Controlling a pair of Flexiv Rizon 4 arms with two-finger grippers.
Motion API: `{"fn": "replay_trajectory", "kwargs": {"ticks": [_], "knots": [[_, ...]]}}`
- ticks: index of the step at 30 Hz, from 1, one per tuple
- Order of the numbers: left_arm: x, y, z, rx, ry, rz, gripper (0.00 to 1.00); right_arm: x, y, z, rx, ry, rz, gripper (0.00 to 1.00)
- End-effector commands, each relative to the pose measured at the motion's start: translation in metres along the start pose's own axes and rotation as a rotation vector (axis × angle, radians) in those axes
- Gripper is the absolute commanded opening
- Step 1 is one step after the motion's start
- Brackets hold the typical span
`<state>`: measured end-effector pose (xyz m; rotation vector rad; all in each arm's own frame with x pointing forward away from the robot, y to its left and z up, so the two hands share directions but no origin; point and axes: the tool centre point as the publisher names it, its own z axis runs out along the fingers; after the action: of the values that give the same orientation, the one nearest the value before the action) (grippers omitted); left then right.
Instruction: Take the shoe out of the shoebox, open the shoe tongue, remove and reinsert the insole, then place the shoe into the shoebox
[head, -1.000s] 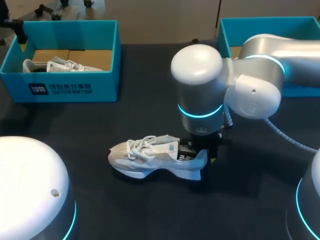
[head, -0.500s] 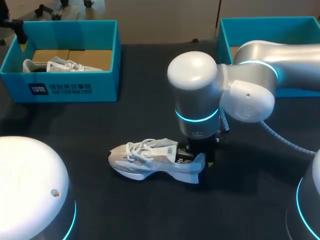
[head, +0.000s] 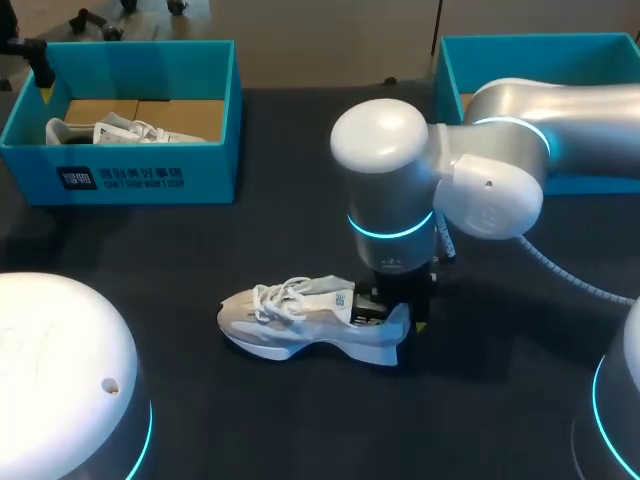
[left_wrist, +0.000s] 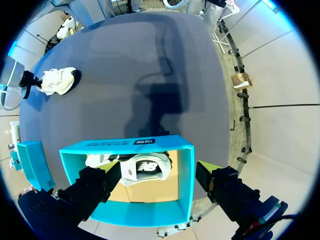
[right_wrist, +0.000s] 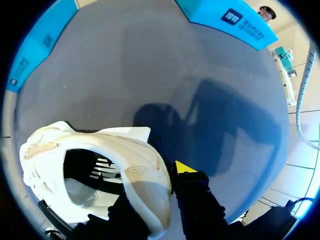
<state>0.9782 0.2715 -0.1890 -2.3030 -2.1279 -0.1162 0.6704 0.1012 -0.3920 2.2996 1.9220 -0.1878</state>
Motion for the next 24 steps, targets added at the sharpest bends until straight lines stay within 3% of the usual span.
{"fn": "replay_trajectory", "kwargs": {"ticks": [1, 3, 5, 6, 24], "knots": [[-0.0003, -0.0017, -0.0008, -0.003, 0.003, 0.000, 1.00, 0.0008, 0.0013, 0.0018, 0.001, 0.005, 0.000, 0.39], [-0.0003, -0.0017, -0.0008, -0.003, 0.003, 0.000, 1.00, 0.0005, 0.0013, 0.0009, 0.001, 0.005, -0.001, 0.49], [-0.0003, -0.0017, -0.0008, -0.003, 0.003, 0.000, 1.00, -0.0001, 0.0006, -0.0005, -0.001, 0.007, -0.002, 0.85], [-0.0003, -0.0017, -0.0008, -0.003, 0.003, 0.000, 1.00, -0.0002, 0.0005, -0.0008, -0.001, 0.007, -0.002, 0.87], [-0.0003, -0.0017, -0.0008, -0.003, 0.003, 0.000, 1.00, -0.0002, 0.0005, -0.0008, -0.001, 0.007, -0.002, 0.87]]}}
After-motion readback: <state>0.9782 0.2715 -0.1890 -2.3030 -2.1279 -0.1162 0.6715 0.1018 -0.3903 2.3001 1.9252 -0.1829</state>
